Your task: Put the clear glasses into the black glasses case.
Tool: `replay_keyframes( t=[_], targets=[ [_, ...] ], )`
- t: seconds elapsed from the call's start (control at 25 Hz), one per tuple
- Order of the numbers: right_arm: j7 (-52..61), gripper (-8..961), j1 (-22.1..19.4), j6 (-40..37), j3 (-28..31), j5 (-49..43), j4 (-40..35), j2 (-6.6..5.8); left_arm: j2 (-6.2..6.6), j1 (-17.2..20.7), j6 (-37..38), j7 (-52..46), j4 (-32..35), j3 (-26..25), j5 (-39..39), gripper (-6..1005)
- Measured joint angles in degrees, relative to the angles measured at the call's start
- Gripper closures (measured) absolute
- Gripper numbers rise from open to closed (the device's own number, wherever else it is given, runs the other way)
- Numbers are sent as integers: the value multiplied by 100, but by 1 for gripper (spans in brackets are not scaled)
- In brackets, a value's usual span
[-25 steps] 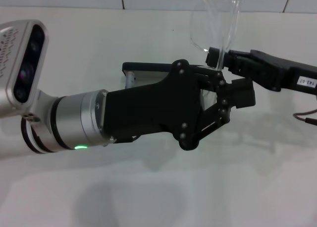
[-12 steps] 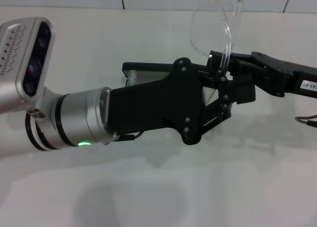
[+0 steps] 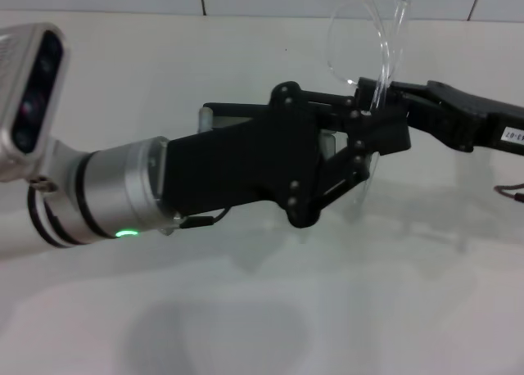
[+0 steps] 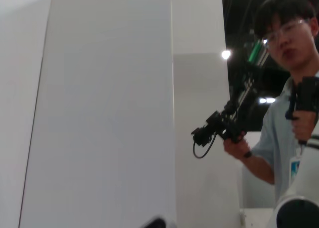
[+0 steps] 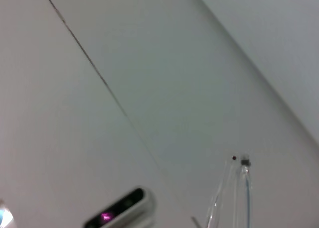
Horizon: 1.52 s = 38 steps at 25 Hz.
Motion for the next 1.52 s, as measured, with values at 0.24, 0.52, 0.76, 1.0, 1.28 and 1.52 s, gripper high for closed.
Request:
replay_keyframes(
  t=[0.24,0.52,0.76,1.0,1.28,1.52],
  targets=[
    [923,867,-80,603,-48,-597,-1171,-57,124,294,223,-107,2,-152,52,917],
    [2570,866,504,849,-277,-2642,-3502,-25,537,760,434,-228,1,-209,314,917],
    [3438,866,1238,1165,-1427,-3727,-4783,-7,612,1199,458,-228,-8,-508,494,917],
    [4536,866,1963,1369,-2828,-5107,-5555,43,552,1308,465,-240,1,-716,651,917],
    [5732,867,1827,2222,-4947,-6067,-6201,81,549,1274,466,-240,-56,-929,726,917],
    [6960,867,1692,2550,-6365,-7156,-6374,81,464,1262,456,-262,-75,-1301,1004,917]
  ],
)
